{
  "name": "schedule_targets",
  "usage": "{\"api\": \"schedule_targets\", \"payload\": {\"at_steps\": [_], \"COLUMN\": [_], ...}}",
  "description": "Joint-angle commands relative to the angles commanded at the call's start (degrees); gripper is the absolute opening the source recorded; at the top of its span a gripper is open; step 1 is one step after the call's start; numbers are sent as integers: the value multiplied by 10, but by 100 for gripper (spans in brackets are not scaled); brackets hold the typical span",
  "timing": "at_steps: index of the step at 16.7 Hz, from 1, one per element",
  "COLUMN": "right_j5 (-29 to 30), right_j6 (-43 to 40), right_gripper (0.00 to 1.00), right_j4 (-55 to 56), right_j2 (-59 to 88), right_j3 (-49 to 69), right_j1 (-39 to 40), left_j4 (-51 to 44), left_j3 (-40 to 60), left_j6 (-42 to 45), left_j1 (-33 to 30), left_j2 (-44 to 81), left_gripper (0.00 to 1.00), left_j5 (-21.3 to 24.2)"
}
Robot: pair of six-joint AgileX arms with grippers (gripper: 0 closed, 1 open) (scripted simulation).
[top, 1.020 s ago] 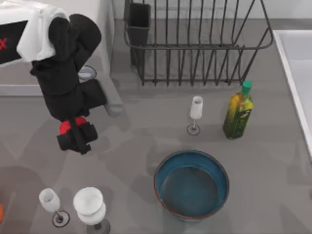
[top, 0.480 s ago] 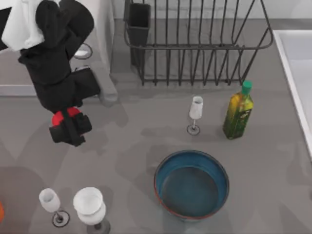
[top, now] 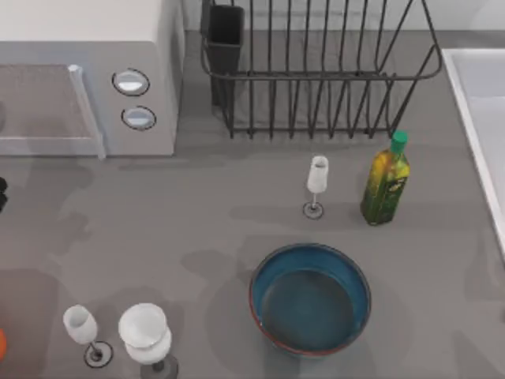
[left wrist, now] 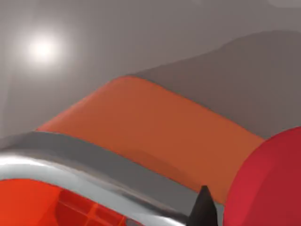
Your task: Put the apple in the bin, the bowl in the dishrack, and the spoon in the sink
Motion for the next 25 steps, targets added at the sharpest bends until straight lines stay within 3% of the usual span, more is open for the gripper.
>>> {"api": "schedule_targets", "payload": {"at_steps": [5,10,18,23,25], "right_j5": [0,0,0,0,0], "right_j6": [0,0,0,0,0], "right_gripper": [100,100,100,100,100], "right_j4": [0,0,0,0,0], "right_j2": [0,0,0,0,0], "right_j3": [0,0,0,0,0], "right_j1": [0,0,0,0,0], "left_j4": [-19,-9,142,155,155], "left_j3": [-62,-54,-185,-199,-199], "left_j6": [-100,-106,-69,-59,-59], "left_j1": [105,100,142,150,150], "left_j2": [-102,-104,-84,-76,-76], "left_gripper": [0,0,0,0,15], "left_j5": [-46,-32,-42,-43,-43]}}
